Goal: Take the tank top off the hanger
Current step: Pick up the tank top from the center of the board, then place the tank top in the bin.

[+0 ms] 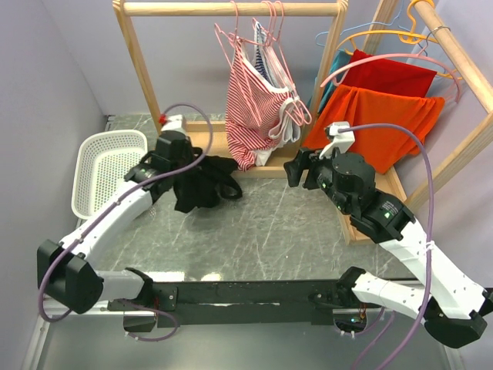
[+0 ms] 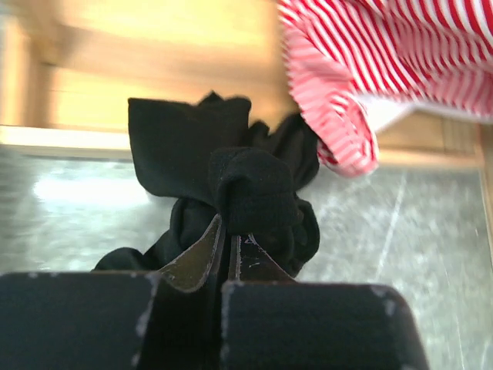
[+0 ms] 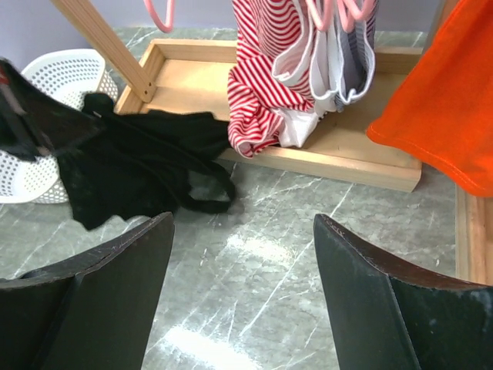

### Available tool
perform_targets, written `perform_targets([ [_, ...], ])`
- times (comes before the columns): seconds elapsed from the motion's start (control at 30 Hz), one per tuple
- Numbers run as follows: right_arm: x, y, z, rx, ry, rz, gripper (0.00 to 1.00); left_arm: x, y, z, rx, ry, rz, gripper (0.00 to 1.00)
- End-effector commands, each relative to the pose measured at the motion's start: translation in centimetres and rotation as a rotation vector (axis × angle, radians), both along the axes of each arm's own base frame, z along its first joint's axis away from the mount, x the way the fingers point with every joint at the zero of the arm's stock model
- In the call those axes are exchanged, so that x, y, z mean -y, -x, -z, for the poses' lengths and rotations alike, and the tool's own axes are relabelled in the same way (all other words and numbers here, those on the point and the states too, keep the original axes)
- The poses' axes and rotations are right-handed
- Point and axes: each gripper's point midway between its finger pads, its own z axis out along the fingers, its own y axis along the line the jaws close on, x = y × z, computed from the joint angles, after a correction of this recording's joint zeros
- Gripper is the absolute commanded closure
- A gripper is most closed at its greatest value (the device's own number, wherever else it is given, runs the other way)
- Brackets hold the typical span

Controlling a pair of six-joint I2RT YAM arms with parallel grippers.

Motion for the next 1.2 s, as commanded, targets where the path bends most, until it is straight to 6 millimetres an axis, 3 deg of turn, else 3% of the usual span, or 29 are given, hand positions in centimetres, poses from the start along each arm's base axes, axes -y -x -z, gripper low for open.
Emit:
perform_targets([
  [0.0,0.2,0.0,0.2,0.008,-0.023,0.017,0.19,-3.5,-1.0,-5.6,0.133,0.021,-0.087,0.99],
  [0.13,0.4,0.1,0.7,0.002,-0.018,0.02,0.19,-6.8,-1.7,-10.3,0.237,0.013,-0.177,0.99],
  [0.23,0.4,0.2,1.0,0.007,-0.018,0.019,0.18,-9.7,-2.4,-12.2,0.258,-0.007,-0.26,0.99],
  [0.37,0.3,0.0,1.2,0.004,-0.002,0.015,0.17,-13.4,-3.1,-13.0,0.269,-0.029,-0.336,0.99],
  [0.5,0.4,0.0,1.4,0.003,0.008,0.016,0.16,-18.5,-3.2,-14.7,0.309,-0.035,-0.456,0.99],
  [0.57,0.2,-0.1,1.6,0.003,0.007,0.012,0.16,-19.0,-3.3,-15.6,0.331,-0.009,-0.443,0.99],
  [0.6,0.2,-0.1,1.6,0.003,0.005,0.01,0.16,-20.7,-3.1,-16.5,0.356,-0.008,-0.485,0.99],
  [0.77,-0.2,-0.3,1.9,-0.008,0.012,0.002,0.16,-23.9,-3.1,-18.4,0.407,-0.011,-0.555,0.99],
  [0.87,-0.2,-0.3,1.8,-0.01,0.014,0.002,0.16,-26.2,-3.8,-18.3,0.411,0.023,-0.567,0.99],
  [0.93,-0.3,-0.3,1.6,-0.005,0.011,0.0,0.16,-27.9,-4.7,-16.2,0.363,0.042,-0.582,0.99],
  [1.17,-0.1,-0.2,1.3,0.003,0.007,0.001,0.16,-28.3,-6.8,-9.4,0.241,0.078,-0.565,0.99],
])
